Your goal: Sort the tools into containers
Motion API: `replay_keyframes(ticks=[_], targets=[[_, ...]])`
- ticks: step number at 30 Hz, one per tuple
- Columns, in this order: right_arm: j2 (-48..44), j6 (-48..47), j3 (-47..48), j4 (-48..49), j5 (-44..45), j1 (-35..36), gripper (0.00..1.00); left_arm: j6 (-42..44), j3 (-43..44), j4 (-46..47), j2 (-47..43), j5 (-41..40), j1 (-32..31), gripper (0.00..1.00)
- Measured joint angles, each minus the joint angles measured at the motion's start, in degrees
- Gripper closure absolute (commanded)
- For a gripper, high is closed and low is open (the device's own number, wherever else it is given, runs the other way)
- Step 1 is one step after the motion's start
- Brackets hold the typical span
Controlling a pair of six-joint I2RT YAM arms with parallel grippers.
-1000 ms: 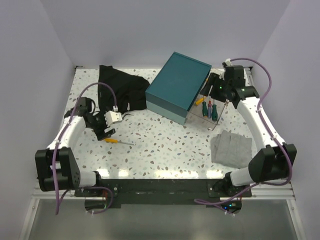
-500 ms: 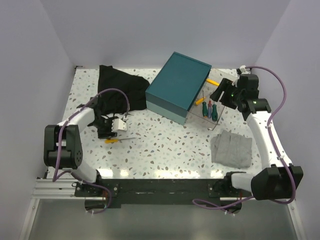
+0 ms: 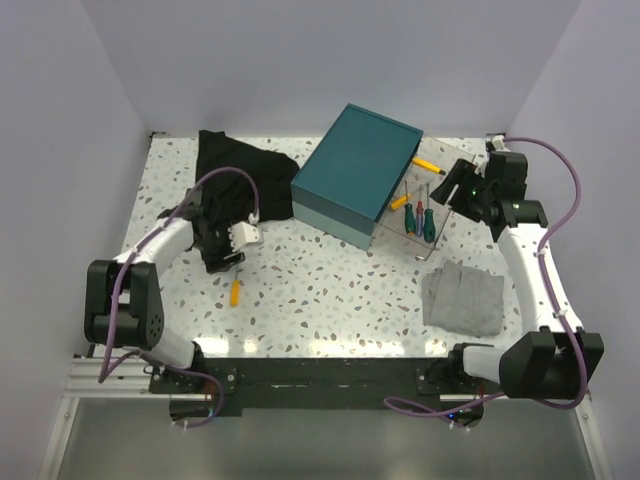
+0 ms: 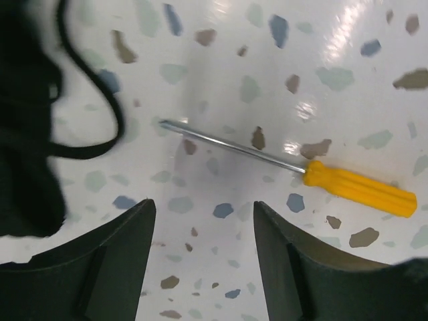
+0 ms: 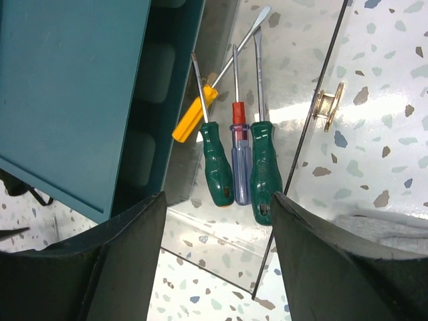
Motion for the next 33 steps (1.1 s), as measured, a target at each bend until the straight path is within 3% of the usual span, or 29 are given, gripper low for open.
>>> replay_keyframes(ticks=[7,11,14,19,22,27,33], targets=[[0.1,0.2,0.0,0.3,-0.2,-0.3,0.34,-28.8,10.0,-2.4,-2.0,1.7,-2.4,0.39],[0.5,0.4,0.0,0.6,-0.7,-0.5,0.34,-45.3,10.8,-5.5,2.0,1.0,-3.8,0.46],[0.6,0.4,0.0,0.6,-1.1,-0.5,0.34,-52.8,9.2,-6.2,3.5,-2.6,-5.0,0.48],[0.6,0.3,0.0,0.6,-1.3,-0.7,0.34,-60.0,8.9,-8.1,3.5,-6.9,-6.8,0.47],[0.5,0.3,0.0,0.6,-1.3,-1.0,0.34,-62.2,9.8,-9.3,4.7,-9.2,-7.1,0.53],[0.5,0.3,0.0,0.6,-1.3,-1.4,0.34,-64.0,10.9,-10.1,8.6,-12.3,-7.1,0.59],[0.5,-0.3,0.0,0.5,-1.3,-1.8,0.34,-64.4,11.0,-10.9,10.7,-13.2,-7.8,0.59]])
